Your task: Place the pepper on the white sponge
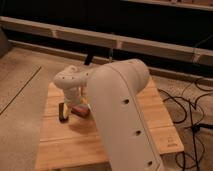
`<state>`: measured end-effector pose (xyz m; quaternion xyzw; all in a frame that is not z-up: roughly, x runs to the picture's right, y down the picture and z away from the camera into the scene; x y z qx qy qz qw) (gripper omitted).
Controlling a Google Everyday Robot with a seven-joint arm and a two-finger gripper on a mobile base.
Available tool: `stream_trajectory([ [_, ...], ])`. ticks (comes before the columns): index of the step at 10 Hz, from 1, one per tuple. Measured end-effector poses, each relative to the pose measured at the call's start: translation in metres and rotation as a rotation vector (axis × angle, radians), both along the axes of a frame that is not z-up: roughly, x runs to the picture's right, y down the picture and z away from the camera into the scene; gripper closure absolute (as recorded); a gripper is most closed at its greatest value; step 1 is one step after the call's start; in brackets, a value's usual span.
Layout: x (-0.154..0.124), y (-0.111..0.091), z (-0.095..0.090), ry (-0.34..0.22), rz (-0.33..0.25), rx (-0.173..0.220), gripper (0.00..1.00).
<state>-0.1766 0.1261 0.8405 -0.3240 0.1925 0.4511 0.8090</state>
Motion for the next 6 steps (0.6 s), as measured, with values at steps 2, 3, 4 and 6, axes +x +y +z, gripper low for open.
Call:
stream_trajectory([
  [2,-0.010,-0.015,-0.017,-0.021,-0.021,0.049,0.20],
  [3,-0.019,-0.024,-0.029,-0.039,-0.045,0.080,0.20],
  [4,-0.032,-0.035,-0.045,-0.071,-0.076,0.123,0.20],
  [6,-0.052,-0.044,-0.063,-0.119,-0.109,0.169,0.20],
])
